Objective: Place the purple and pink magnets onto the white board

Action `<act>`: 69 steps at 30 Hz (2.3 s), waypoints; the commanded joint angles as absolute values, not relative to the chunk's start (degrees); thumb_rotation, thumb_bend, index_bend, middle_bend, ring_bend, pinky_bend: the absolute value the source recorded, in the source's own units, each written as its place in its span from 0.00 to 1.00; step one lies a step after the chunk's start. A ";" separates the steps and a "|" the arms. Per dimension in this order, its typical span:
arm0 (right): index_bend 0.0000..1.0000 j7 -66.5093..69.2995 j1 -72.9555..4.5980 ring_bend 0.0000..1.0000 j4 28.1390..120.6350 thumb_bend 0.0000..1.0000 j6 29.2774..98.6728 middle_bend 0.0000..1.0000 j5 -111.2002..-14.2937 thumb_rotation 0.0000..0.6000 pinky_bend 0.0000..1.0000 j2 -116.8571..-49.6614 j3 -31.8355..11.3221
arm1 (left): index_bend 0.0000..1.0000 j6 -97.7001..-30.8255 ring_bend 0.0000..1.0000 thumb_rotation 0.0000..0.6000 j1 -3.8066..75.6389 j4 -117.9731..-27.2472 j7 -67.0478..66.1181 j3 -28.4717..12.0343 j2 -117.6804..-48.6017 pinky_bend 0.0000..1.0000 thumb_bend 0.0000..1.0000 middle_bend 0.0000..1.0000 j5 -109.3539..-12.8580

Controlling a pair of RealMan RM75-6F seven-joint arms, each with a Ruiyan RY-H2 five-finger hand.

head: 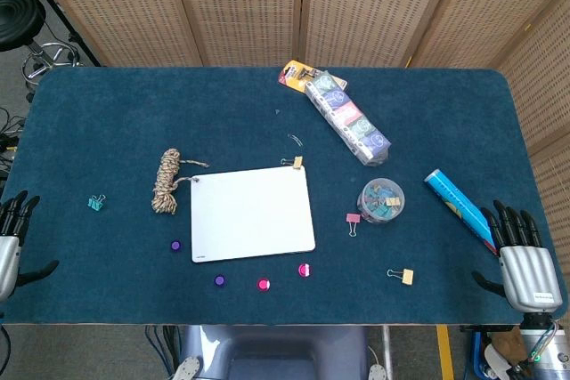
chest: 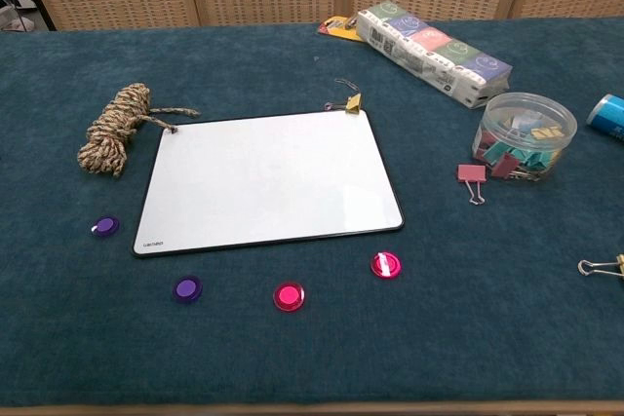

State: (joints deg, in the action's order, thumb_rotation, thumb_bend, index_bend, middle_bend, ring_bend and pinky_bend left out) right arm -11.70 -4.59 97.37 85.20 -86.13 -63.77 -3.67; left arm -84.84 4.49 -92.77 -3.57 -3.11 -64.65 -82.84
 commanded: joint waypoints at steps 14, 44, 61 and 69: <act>0.00 -11.49 -4.69 0.00 97.52 0.00 84.71 0.00 -86.01 1.00 0.00 -63.67 -3.49 | 0.00 -83.26 0.00 1.00 5.19 -92.51 -4.20 -2.89 -65.03 0.00 0.00 0.00 -82.55; 0.00 -11.69 -4.57 0.00 96.19 0.00 86.39 0.00 -85.06 1.00 0.00 -63.90 -4.90 | 0.44 -64.05 0.00 1.00 18.92 -88.66 -7.75 -3.12 -74.19 0.00 0.29 0.00 -83.39; 0.00 -10.26 -4.19 0.00 95.98 0.00 87.15 0.00 -84.80 1.00 0.00 -63.94 -5.31 | 0.44 -59.44 0.00 1.00 23.20 -89.45 -17.89 -3.85 -80.97 0.00 0.30 0.00 -77.46; 0.00 -9.61 -4.22 0.00 96.13 0.00 86.82 0.00 -84.37 1.00 0.00 -63.53 -5.46 | 0.45 -58.88 0.00 1.00 24.19 -87.92 -20.57 -3.64 -83.81 0.00 0.30 0.00 -75.36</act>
